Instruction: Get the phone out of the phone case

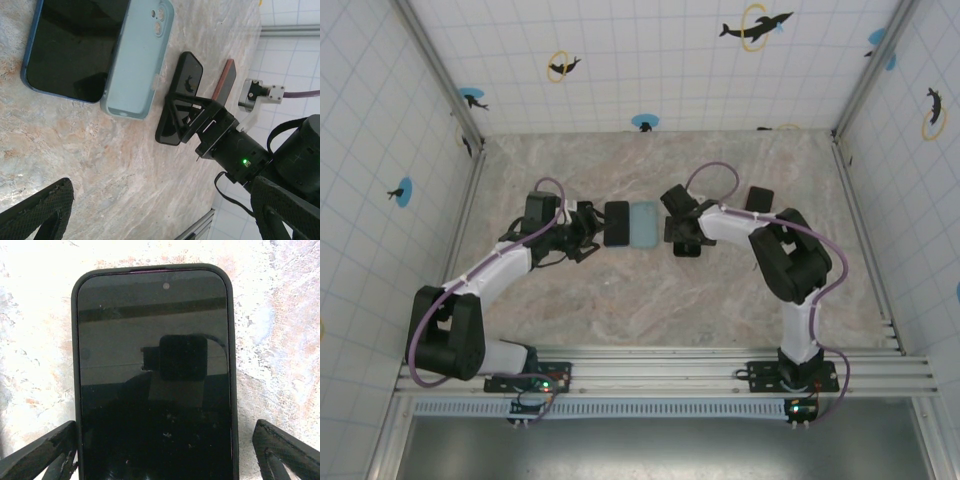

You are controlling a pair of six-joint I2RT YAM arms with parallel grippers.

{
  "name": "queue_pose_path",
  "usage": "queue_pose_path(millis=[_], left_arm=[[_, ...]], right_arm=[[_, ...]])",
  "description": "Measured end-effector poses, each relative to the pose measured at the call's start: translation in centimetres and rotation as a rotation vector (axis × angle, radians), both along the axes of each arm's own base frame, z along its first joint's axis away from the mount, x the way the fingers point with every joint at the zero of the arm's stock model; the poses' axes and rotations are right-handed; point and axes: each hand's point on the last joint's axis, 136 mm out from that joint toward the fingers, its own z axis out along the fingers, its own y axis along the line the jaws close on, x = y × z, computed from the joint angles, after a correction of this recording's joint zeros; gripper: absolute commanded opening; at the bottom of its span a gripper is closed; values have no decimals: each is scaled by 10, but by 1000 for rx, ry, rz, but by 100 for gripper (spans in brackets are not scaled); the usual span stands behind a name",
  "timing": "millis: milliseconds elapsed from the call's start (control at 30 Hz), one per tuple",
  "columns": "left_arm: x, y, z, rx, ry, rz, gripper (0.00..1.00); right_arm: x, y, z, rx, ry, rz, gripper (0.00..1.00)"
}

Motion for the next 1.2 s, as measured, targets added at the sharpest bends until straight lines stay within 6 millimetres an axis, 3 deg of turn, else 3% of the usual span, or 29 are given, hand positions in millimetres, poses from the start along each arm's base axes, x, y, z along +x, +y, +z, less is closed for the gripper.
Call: queue_pose_path(millis=[867, 1033, 1200], left_arm=[[-2, -3, 3, -19, -2, -18, 95], [-1, -3, 1, -17, 2, -18, 94], [5, -8, 5, -10, -13, -26, 92]], right_arm=[[-4, -6, 4, -62, -6, 22, 55], [-13, -16, 20, -74, -37, 55, 53], [-12, -15, 50, -41, -114, 99, 52]])
